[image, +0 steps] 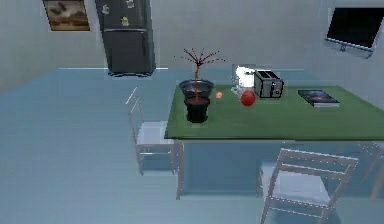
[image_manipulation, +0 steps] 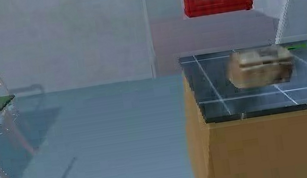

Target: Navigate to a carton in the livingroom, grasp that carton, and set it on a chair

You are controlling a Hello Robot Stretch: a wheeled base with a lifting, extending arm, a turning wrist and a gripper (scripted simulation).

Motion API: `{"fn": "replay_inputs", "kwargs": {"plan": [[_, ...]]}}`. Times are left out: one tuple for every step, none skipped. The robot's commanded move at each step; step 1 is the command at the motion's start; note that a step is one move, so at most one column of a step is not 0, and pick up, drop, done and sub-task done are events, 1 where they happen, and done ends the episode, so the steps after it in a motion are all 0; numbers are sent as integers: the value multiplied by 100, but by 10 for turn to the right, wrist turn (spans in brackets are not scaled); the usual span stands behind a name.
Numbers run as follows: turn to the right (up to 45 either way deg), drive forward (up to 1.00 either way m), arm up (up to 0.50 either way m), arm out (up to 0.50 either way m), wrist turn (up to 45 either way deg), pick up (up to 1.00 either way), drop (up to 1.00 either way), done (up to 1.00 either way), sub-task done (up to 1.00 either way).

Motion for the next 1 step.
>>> {"fn": "replay_inputs", "kwargs": {"plan": [[300,0,0,0,0,0,0,0,0]]}}
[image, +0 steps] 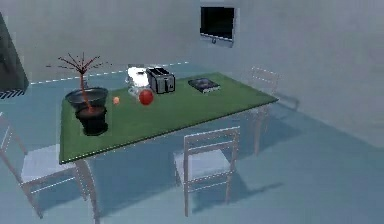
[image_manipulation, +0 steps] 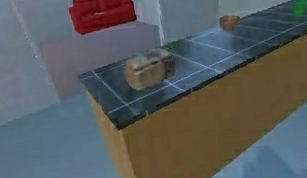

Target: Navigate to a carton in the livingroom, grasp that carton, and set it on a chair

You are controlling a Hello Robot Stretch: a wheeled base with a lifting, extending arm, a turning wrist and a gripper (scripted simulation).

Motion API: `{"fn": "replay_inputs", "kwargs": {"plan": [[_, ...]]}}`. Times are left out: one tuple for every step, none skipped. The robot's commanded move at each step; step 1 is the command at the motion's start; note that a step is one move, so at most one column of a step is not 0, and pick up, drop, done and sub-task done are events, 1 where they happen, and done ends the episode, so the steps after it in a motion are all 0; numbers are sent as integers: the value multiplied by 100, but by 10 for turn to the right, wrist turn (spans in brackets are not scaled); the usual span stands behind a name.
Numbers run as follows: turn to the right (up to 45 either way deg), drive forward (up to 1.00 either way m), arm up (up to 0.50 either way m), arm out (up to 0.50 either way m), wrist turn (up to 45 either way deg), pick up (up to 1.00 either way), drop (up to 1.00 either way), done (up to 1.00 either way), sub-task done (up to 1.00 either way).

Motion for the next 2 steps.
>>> {"fn": "replay_inputs", "kwargs": {"plan": [[0,10,0,0,0,0,0,0,0],[330,0,0,0,0,0,0,0,0]]}}
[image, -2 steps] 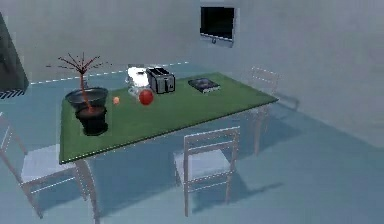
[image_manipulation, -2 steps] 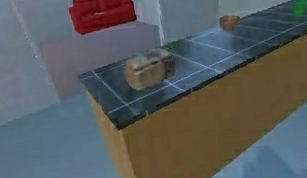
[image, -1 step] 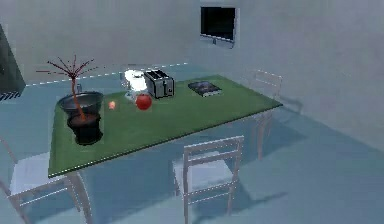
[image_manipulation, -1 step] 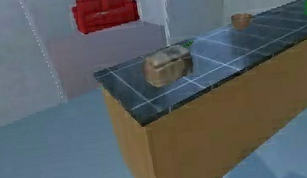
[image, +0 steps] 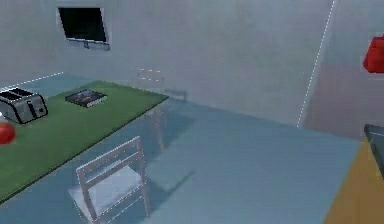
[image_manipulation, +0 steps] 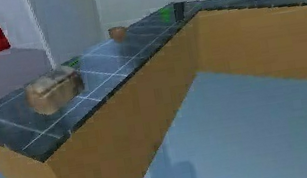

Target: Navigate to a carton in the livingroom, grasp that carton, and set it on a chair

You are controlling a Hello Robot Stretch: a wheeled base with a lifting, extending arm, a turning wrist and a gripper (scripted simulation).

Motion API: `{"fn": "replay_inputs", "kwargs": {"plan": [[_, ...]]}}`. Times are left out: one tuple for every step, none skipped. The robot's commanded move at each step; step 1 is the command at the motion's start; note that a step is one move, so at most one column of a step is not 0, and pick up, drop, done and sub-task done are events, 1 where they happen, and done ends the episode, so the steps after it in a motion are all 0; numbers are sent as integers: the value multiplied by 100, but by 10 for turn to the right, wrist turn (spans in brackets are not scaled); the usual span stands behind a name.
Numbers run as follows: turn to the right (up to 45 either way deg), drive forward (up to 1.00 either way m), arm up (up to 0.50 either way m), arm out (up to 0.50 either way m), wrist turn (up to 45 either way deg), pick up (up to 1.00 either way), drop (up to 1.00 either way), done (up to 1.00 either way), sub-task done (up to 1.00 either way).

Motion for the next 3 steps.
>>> {"fn": "replay_inputs", "kwargs": {"plan": [[0,40,0,0,0,0,0,0,0],[270,0,0,0,0,0,0,0,0],[0,100,0,0,0,0,0,0,0]]}}
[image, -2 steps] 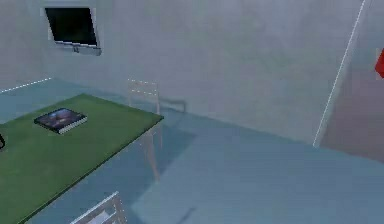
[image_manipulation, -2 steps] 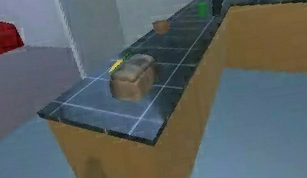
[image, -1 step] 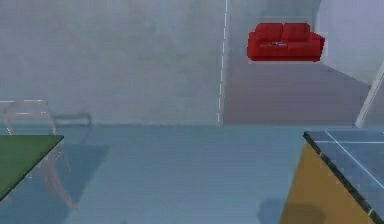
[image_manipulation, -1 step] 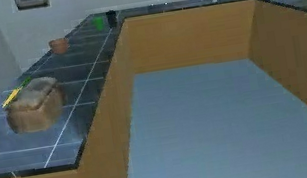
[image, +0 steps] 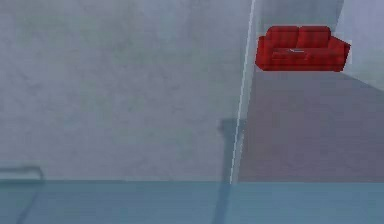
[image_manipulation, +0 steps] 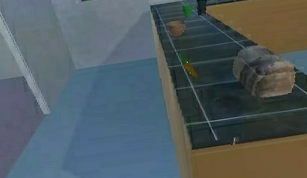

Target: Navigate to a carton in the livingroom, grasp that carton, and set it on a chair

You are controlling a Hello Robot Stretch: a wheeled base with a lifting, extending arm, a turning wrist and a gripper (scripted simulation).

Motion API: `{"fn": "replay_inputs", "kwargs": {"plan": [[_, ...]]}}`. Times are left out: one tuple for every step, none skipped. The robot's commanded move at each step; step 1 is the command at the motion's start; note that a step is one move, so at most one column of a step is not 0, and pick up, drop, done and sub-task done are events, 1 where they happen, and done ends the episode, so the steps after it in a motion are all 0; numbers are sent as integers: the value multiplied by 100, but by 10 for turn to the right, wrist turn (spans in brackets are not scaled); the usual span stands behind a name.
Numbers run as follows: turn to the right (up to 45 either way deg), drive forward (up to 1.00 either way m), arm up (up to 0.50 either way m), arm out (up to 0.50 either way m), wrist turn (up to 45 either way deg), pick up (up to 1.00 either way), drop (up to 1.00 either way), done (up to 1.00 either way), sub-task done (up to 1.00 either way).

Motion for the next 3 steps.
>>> {"fn": "replay_inputs", "kwargs": {"plan": [[150,0,0,0,0,0,0,0,0],[0,5,0,0,0,0,0,0,0],[210,0,0,0,0,0,0,0,0]]}}
